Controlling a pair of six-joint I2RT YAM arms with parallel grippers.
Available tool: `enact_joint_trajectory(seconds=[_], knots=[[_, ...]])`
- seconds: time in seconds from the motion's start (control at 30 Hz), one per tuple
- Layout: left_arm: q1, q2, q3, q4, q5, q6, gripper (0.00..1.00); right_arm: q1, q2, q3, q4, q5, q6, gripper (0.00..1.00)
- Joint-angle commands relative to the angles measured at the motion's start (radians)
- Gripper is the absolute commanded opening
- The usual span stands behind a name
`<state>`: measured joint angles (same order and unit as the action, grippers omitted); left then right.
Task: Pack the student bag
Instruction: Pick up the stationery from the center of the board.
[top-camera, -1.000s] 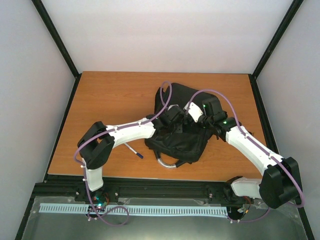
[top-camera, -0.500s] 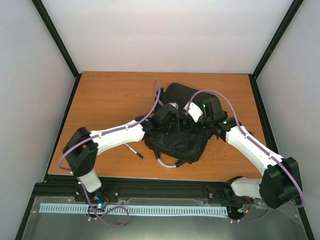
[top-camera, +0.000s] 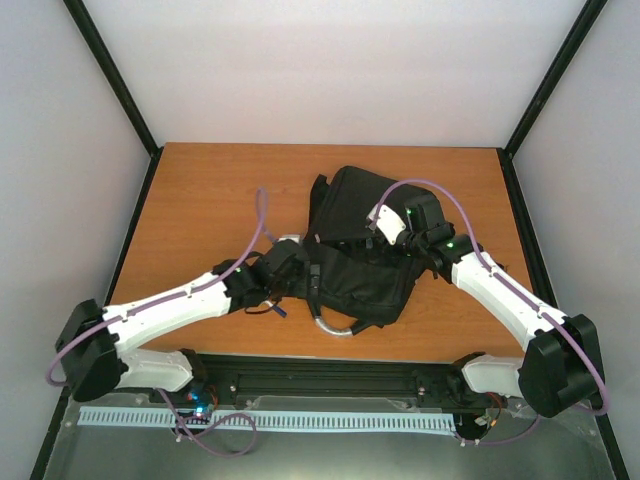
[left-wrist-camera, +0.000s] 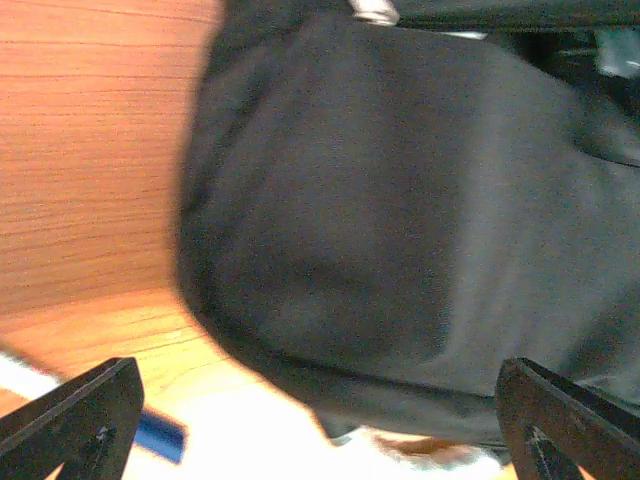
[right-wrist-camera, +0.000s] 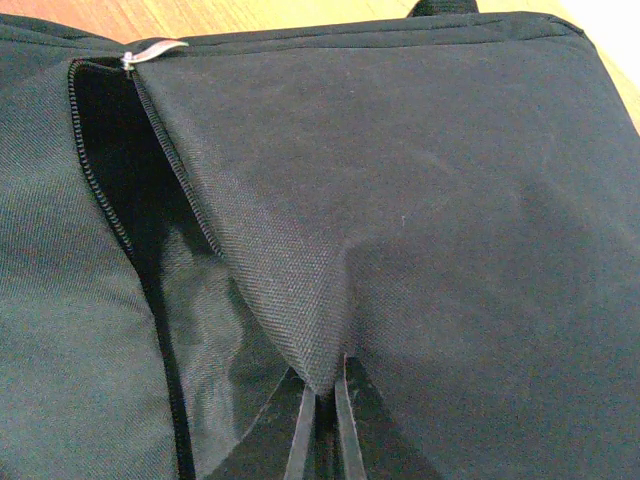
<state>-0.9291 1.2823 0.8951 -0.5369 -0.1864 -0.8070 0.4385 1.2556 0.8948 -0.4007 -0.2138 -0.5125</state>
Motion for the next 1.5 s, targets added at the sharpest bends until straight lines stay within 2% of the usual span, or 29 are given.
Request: enact_joint_trajectory(seconds=[0.0,0.07,0.17,0.37,0.6,0.67,0.77,0.83,1.0,1.1,1.27,1.33,1.47], knots=[[0.015,-0.074,-0.01,-0.223,-0.191,-0.103,1.0,0.003,-0.013,0.006,0.059,-0.047,-0.01,0.03],[0.028,-0.047,0.016,-0.343,-0.241,-0.149,1.0,0.003,-0.015,0.007,0.058,-0.048,-0.01,0.03],[0.038,0.003,0.053,-0.431,-0.244,-0.095,1.0,0.003,-0.018,0.007,0.057,-0.046,-0.012,0.03],[0.039,-0.097,-0.054,-0.293,-0.242,-0.012,1.0,0.002,-0.013,0.007,0.054,-0.045,-0.015,0.03],[0.043,-0.141,-0.076,-0.243,-0.267,0.027,1.0,0.002,-0.008,0.01,0.051,-0.045,-0.018,0.03],[0.045,-0.138,-0.072,-0.264,-0.322,-0.03,1.0,0.002,-0.006,0.013,0.049,-0.047,-0.016,0.03],[0.089,-0.089,-0.049,-0.419,-0.416,-0.269,1.0,0.002,-0.007,0.013,0.048,-0.048,-0.014,0.03],[0.116,-0.056,-0.054,-0.418,-0.382,-0.272,1.0,0.002,-0.006,0.013,0.047,-0.047,-0.015,0.03],[0.138,0.021,-0.05,-0.328,-0.268,-0.149,1.0,0.002,0.004,0.016,0.043,-0.036,-0.01,0.03],[0.142,0.012,-0.066,-0.28,-0.263,-0.175,1.0,0.002,0.008,0.018,0.042,-0.042,-0.013,0.03],[0.153,0.016,-0.057,-0.254,-0.215,-0.233,0.94,0.002,0.012,0.018,0.039,-0.038,-0.016,0.03],[0.154,0.035,-0.05,-0.242,-0.189,-0.256,0.88,0.002,0.017,0.019,0.037,-0.035,-0.018,0.03],[0.157,0.092,-0.049,-0.216,-0.122,-0.303,0.71,0.002,0.023,0.027,0.027,-0.041,-0.017,0.03]])
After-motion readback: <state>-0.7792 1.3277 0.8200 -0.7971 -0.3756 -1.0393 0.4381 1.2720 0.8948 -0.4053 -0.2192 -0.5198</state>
